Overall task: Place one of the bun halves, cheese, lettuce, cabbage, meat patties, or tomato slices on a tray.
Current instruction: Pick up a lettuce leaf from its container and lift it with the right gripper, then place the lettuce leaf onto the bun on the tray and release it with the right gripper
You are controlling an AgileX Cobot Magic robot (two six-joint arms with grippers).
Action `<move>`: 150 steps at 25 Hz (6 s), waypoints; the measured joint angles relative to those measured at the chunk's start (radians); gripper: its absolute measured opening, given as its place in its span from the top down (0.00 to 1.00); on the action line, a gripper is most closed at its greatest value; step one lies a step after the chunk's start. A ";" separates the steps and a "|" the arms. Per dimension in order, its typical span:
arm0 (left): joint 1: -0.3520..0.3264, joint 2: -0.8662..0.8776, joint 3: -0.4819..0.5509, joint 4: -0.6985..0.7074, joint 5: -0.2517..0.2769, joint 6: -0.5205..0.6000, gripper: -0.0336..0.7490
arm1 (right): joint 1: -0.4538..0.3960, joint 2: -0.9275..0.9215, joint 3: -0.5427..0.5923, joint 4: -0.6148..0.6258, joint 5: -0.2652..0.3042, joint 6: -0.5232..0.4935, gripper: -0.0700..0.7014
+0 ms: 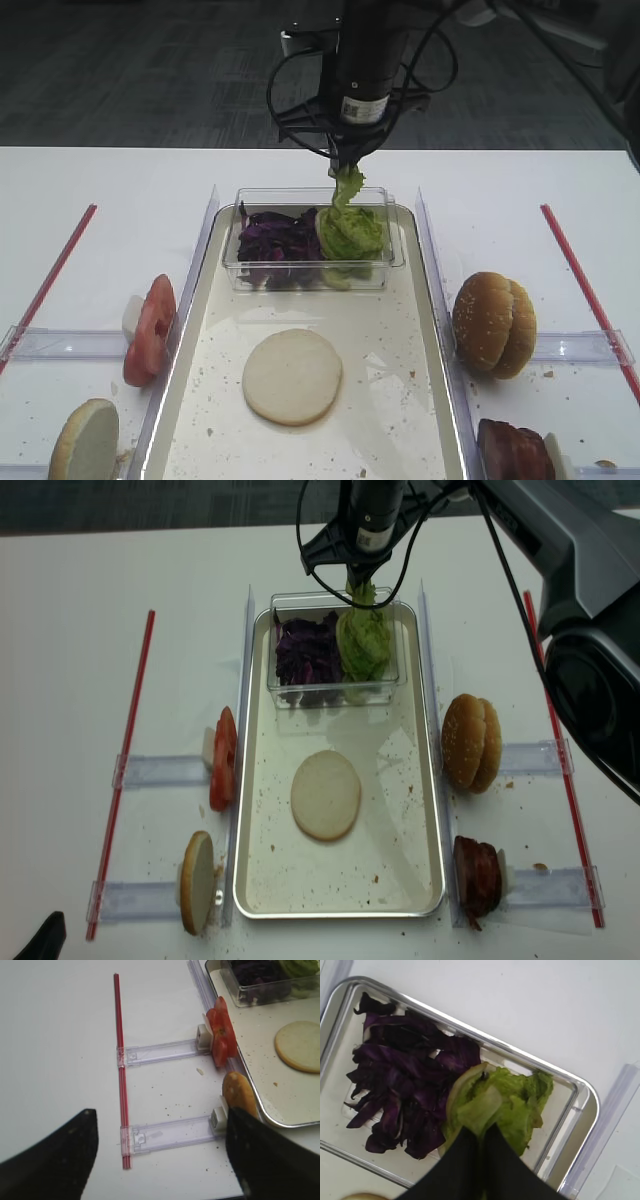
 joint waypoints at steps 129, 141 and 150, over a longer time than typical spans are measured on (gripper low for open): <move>0.000 0.000 0.000 0.002 0.000 0.000 0.33 | 0.280 -0.146 0.560 0.136 -0.151 -0.055 0.60; 0.000 0.000 0.000 0.002 0.000 0.000 0.33 | 0.280 -0.146 0.560 0.090 -0.177 -0.055 0.23; 0.000 0.000 0.000 0.002 0.000 0.000 0.33 | 0.280 -0.146 0.560 0.084 -0.177 -0.061 0.05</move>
